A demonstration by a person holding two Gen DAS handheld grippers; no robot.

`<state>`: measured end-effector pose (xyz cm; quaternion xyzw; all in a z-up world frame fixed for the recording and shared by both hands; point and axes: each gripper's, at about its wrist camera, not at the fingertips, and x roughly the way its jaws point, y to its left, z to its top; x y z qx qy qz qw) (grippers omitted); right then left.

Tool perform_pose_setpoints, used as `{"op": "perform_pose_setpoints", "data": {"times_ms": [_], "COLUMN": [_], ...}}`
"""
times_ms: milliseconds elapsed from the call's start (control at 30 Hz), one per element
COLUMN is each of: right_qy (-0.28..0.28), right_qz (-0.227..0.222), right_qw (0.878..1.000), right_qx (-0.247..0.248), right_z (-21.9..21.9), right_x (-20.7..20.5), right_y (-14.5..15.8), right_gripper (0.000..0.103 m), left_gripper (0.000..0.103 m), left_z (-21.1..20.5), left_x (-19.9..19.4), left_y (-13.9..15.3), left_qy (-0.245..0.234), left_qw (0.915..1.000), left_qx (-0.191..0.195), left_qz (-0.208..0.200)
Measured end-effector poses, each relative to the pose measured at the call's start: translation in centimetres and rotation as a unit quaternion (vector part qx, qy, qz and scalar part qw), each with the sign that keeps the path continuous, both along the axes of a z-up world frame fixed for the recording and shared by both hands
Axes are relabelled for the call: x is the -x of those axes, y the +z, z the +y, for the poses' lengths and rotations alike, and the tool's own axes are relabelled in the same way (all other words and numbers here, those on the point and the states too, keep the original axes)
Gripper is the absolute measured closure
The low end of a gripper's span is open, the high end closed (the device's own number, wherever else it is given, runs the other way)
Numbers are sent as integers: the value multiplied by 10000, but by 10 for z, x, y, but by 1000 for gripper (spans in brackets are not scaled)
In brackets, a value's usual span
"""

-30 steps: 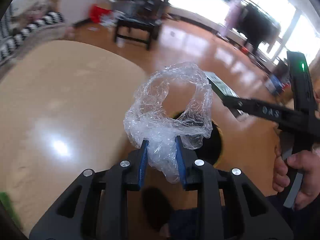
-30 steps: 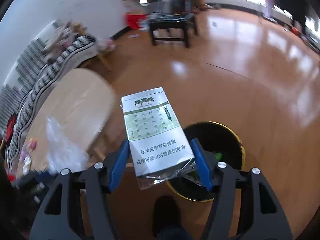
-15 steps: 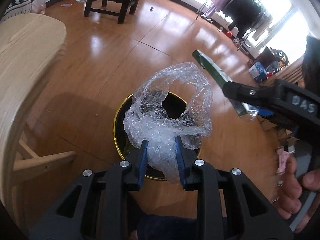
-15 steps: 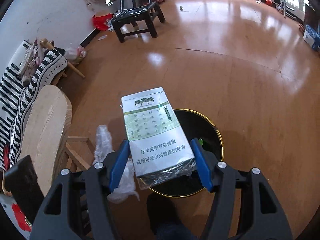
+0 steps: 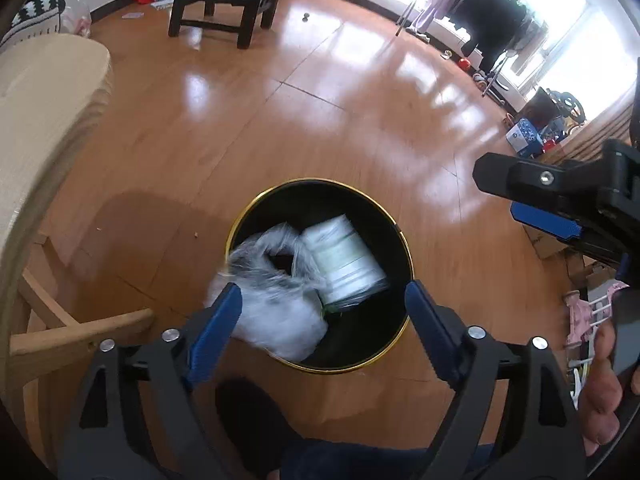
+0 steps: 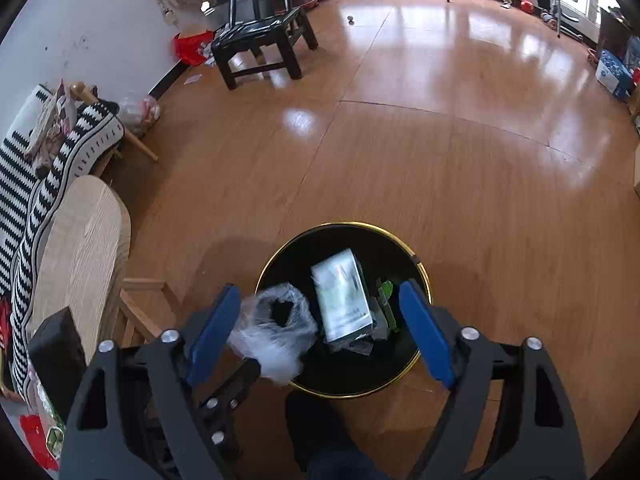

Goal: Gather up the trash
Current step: 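Carry the plastic bag and cigarette pack to the bin and release both, then grasp the crumpled silver foil with the left tool while the right grasps the green toy car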

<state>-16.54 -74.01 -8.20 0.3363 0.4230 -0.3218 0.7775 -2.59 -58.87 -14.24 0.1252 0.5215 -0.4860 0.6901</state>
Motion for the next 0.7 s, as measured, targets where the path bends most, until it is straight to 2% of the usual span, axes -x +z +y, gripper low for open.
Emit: {"op": "perform_pose_setpoints", "data": {"times_ms": [200,300,433,567,667,700], "right_qy": [238,630,1144,1675,2087,2205], "right_qz": [-187,-392,-606,-719,-864,-885], "right_qw": [9989,9958,9893,9805,9712,9682], "right_qx": [356,531,674,737,762,784], "right_z": [17,36,71,112,149,161], "right_x": [-11,-26,-48,-74,-96,-103], "right_y": [20,35,52,68,81,83], "right_gripper": [16,16,16,14,14,14], "left_gripper": [17,11,11,11,11,11], "left_z": [27,57,116,178,236,263], "left_x": [-5,-11,-26,-44,-56,-60], "left_y": [32,59,96,129,154,164], "left_qy": [162,217,615,1096,1555,1764], "left_qw": [9997,9988,9944,9884,9797,9743], "left_qx": [179,327,388,492,525,545], "left_qz": [-71,-287,-771,-928,-1149,-1290]}}
